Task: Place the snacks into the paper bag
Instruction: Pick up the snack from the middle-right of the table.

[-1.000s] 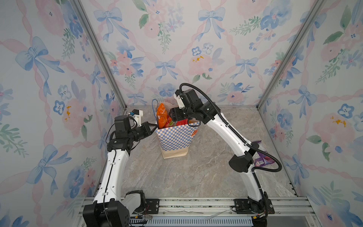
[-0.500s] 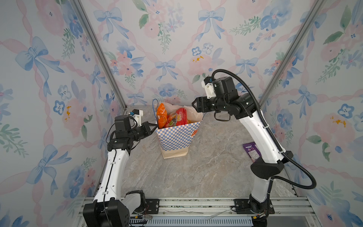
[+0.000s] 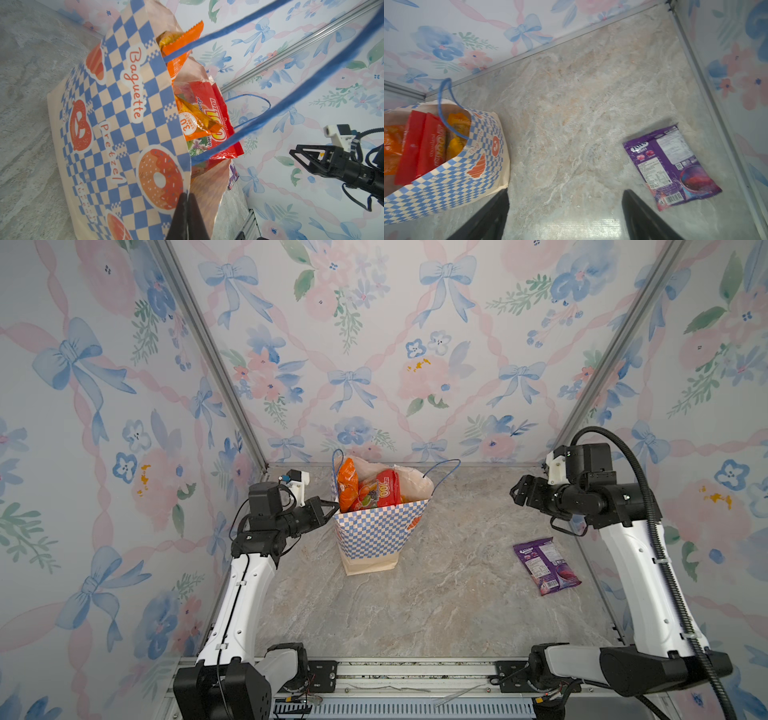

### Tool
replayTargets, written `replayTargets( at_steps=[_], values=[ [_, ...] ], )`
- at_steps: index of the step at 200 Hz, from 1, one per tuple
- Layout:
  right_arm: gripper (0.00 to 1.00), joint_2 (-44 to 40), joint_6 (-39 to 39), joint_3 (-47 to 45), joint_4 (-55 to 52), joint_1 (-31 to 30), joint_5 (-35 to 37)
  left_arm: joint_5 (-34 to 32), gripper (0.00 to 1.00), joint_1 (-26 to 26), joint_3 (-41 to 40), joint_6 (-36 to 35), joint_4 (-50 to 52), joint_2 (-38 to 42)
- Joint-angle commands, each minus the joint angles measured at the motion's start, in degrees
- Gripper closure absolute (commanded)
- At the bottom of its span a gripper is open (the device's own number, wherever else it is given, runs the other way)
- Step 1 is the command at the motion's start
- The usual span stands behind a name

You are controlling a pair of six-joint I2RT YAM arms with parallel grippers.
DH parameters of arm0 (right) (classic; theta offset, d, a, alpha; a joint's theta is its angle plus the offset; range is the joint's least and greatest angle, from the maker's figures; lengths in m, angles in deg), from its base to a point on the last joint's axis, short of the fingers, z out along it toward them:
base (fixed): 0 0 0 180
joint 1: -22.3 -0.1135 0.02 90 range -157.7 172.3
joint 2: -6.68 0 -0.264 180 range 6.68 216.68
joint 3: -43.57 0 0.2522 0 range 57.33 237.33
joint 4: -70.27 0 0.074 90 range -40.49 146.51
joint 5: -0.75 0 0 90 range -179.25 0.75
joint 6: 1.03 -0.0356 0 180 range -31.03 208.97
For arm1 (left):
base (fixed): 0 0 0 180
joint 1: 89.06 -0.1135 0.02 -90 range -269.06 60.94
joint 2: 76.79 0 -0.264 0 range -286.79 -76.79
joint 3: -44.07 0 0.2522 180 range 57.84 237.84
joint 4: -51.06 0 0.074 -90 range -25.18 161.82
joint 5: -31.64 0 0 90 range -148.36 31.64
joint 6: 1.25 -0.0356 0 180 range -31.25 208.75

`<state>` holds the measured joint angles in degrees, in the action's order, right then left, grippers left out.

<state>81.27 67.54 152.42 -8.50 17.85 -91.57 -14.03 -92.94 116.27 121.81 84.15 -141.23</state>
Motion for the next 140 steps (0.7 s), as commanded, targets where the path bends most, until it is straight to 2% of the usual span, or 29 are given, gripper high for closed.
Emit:
replayTargets(
  at_steps=[1, 43, 86, 98, 110, 140],
  values=[
    [0.11, -0.8, 1.1, -5.0, -4.2, 4.7, 3.0, 1.8, 1.0, 0.5, 2.2, -0.9, -2.1, 0.6],
    [0.0, 2.5, 3.5, -15.0, -3.7, 15.4, 5.4, 1.9, 1.0, 0.5, 2.5, -1.5, -2.1, 0.5],
    [0.03, 5.8, 3.5, -27.1, 3.7, 30.0, -0.8, 1.7, 1.0, 0.3, 1.1, -2.6, -2.1, 0.8],
    [0.03, 6.7, 2.2, -29.3, 6.5, 33.2, -4.9, 2.2, 1.0, 0.0, 1.3, -2.8, -2.1, 0.4],
    [0.03, 8.2, 0.8, -31.4, 8.9, 35.4, -8.5, 2.7, 1.0, -0.1, 1.6, -2.9, -2.1, 0.0],
    [0.04, 11.1, -2.0, -36.9, 14.4, 38.3, -11.1, 3.0, 1.0, -0.1, 1.6, -2.9, -2.1, -0.2]
  ],
)
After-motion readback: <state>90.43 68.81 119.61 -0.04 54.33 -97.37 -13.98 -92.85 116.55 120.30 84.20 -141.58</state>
